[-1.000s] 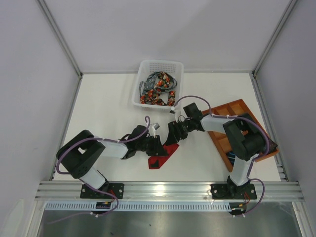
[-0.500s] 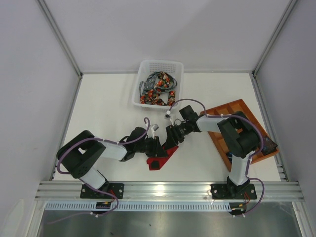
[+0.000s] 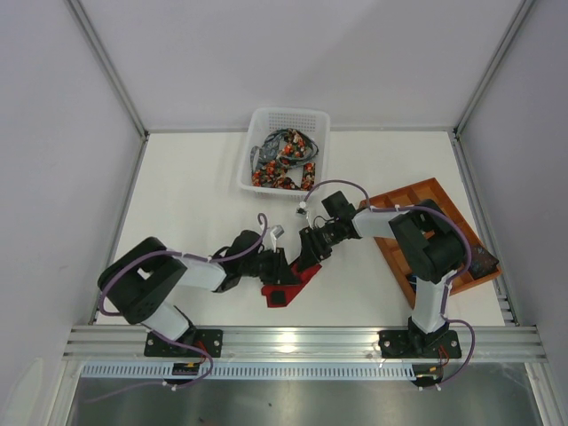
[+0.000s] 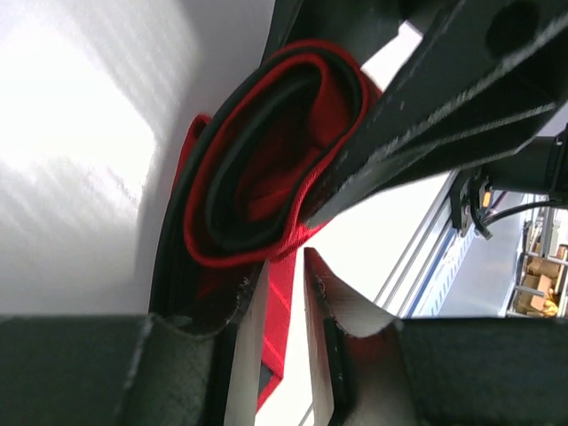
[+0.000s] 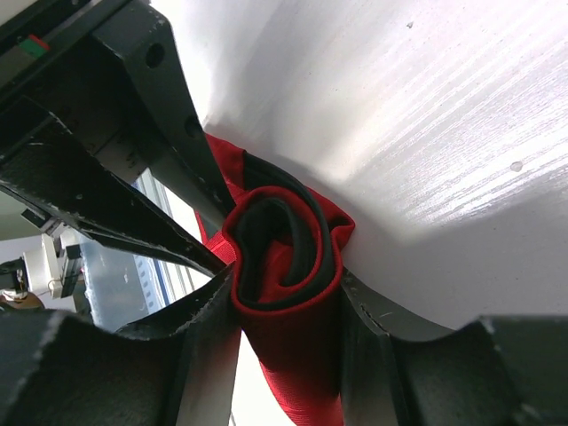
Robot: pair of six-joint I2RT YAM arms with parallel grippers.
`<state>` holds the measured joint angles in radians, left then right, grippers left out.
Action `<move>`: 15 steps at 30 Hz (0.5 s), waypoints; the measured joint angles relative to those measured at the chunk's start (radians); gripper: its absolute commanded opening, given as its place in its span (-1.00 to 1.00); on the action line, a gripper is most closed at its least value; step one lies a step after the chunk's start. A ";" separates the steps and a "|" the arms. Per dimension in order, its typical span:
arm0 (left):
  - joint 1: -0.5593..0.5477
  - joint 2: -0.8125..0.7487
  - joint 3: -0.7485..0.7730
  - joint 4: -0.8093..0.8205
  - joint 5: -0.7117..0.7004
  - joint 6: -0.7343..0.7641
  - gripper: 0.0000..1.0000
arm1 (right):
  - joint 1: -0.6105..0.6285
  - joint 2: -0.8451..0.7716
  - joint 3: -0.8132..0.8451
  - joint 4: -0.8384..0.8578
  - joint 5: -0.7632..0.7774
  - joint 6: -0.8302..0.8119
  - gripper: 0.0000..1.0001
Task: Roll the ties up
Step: Roll the tie
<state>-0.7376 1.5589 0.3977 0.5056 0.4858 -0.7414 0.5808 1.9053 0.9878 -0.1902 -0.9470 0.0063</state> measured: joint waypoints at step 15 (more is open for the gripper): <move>0.034 -0.320 0.005 -0.289 -0.084 0.038 -0.16 | -0.010 -0.036 -0.036 0.030 0.038 0.104 0.21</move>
<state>-0.7036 1.2388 0.4030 0.2169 0.4023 -0.7033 0.5705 1.8694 0.9520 -0.1604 -0.9089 0.1104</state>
